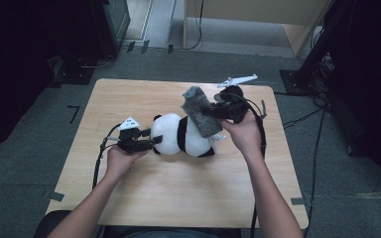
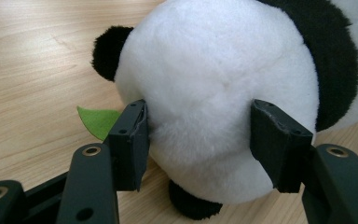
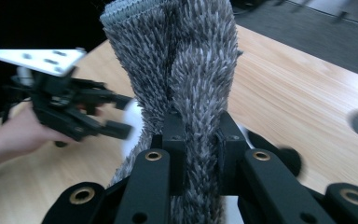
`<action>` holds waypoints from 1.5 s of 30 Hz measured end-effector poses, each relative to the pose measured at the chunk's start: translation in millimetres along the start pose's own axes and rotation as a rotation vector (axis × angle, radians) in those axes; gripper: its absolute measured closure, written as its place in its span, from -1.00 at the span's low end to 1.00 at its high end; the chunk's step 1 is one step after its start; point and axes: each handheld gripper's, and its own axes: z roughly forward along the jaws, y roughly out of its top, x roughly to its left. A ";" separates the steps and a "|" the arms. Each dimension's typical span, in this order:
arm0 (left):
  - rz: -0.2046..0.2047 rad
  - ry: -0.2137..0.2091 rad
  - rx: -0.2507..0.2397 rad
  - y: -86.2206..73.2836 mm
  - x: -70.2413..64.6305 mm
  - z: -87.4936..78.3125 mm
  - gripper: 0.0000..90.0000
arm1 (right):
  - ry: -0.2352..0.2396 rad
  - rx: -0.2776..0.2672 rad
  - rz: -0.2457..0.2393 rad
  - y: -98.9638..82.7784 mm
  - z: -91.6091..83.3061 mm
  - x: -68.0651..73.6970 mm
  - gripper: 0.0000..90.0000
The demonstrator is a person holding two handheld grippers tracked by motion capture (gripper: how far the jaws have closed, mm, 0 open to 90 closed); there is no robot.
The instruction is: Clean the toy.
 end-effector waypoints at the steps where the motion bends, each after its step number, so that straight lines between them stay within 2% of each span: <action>1: 0.000 0.000 0.000 0.0 0.0 0.0 -0.09 | 0.013 0.005 -0.015 4.2 4.8 5.8 0.75; 7: 0.002 0.000 0.003 0.0 0.2 -0.4 -0.09 | 0.083 0.035 -0.056 22.5 45.3 31.3 0.75; 11: 0.004 0.002 0.002 -0.1 0.0 -0.4 -0.08 | 0.125 0.053 -0.047 28.1 75.8 40.1 0.75; 15: 0.006 0.004 -0.003 -0.2 -0.2 -0.1 -0.08 | 0.174 0.063 -0.017 30.9 102.1 46.8 0.75; 21: 0.006 0.003 0.001 -0.3 -0.1 -0.5 -0.08 | 0.159 0.152 -0.008 21.6 142.3 44.6 0.75; 24: 0.004 0.003 0.003 -0.4 0.1 -0.2 -0.08 | 0.105 0.215 -0.021 12.8 152.2 40.0 0.74; 25: 0.005 0.003 0.003 -0.5 0.2 -0.1 -0.08 | 0.098 0.223 -0.017 9.8 153.1 37.3 0.74; 27: 0.006 0.003 0.003 -0.4 0.3 0.1 -0.08 | 0.125 0.202 0.019 5.6 149.7 29.5 0.74; 33: 0.004 0.005 0.001 -0.3 0.0 0.7 -0.07 | 0.087 0.183 0.039 -1.6 126.6 15.0 0.74; 38: 0.003 0.004 -0.001 -0.1 -0.3 0.7 -0.07 | 0.062 0.149 0.060 -9.4 105.0 1.2 0.74; 45: 0.001 -0.002 -0.004 -0.5 0.6 1.0 -0.07 | 0.026 0.105 0.076 -18.1 69.4 -10.9 0.74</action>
